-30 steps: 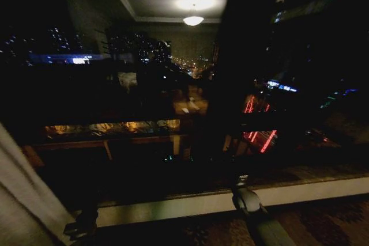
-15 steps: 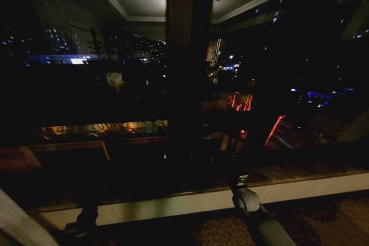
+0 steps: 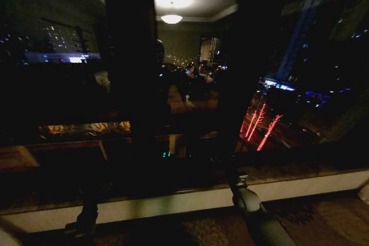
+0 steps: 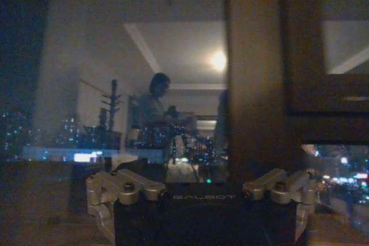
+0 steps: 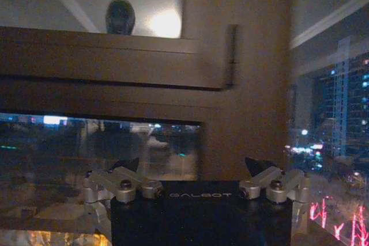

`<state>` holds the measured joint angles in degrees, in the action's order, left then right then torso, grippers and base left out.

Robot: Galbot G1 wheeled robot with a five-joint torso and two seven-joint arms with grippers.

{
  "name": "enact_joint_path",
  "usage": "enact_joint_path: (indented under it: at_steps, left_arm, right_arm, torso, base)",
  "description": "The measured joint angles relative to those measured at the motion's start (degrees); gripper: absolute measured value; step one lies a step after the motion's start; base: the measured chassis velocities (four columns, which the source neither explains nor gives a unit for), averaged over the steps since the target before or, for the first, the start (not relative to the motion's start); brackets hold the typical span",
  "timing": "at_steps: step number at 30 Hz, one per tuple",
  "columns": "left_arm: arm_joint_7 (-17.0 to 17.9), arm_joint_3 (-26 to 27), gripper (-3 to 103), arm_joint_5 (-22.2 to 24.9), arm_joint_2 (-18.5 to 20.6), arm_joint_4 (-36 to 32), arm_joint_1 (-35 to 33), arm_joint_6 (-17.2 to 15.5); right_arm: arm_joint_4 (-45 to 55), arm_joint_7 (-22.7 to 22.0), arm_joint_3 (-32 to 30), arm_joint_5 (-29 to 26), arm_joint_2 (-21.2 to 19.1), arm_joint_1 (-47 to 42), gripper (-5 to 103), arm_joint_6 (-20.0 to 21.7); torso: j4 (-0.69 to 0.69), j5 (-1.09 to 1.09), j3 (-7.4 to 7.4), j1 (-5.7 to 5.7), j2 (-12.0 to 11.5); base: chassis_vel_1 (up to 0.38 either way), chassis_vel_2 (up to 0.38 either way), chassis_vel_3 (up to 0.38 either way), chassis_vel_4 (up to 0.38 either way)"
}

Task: Open the curtains by pulling them apart, changing their state from closed to fully open.

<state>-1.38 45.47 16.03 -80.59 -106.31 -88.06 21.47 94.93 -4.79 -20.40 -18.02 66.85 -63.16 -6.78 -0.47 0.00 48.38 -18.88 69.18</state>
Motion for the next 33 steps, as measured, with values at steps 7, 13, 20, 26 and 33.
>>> enact_joint_path:
  at_steps: [7, 13, 20, 26, 33]
  left_arm:
    - [0.0, 0.0, 100, 0.0, 0.0, 0.0, 0.0, 0.0]
    - [0.0, 0.0, 100, 0.0, 0.0, 0.0, 0.0, 0.0]
    - [-0.02, -0.02, 100, 0.0, -0.01, 0.0, 0.0, 0.0]
    - [-0.02, -0.02, 100, 0.0, 0.01, 0.0, 0.0, 0.01]
    - [0.05, 0.04, 100, 0.0, 0.03, 0.01, 0.0, 0.01]
  right_arm:
    - [0.0, 0.0, 0.0, 0.0, 0.0, 0.0, 100, 0.0]
    - [0.0, 0.0, 0.0, 0.0, 0.0, 0.0, 100, 0.0]
    - [0.0, -0.01, -0.01, 0.0, -0.01, 0.0, 100, 0.0]
    - [0.0, -0.01, 0.0, 0.0, 0.0, 0.0, 100, 0.0]
    - [0.0, 0.0, 0.02, 0.0, 0.02, 0.0, 100, 0.0]
  torso:
    - [0.01, -0.01, 0.01, -0.01, 0.0]
    - [0.01, -0.01, 0.0, 0.0, 0.0]
    - [0.0, 0.04, 0.0, 0.0, 0.0]
    - [0.0, 0.01, -0.01, 0.02, 0.01]
    - [0.03, -0.01, 0.01, -0.02, 0.0]
  base:
    - [-0.349, -0.361, 0.348, 0.353]
    - [-0.354, -0.358, 0.348, 0.364]
    - [-0.223, -0.266, 0.24, 0.261]
    - [-0.025, -0.067, 0.031, 0.033]
    - [0.034, 0.049, -0.011, -0.028]
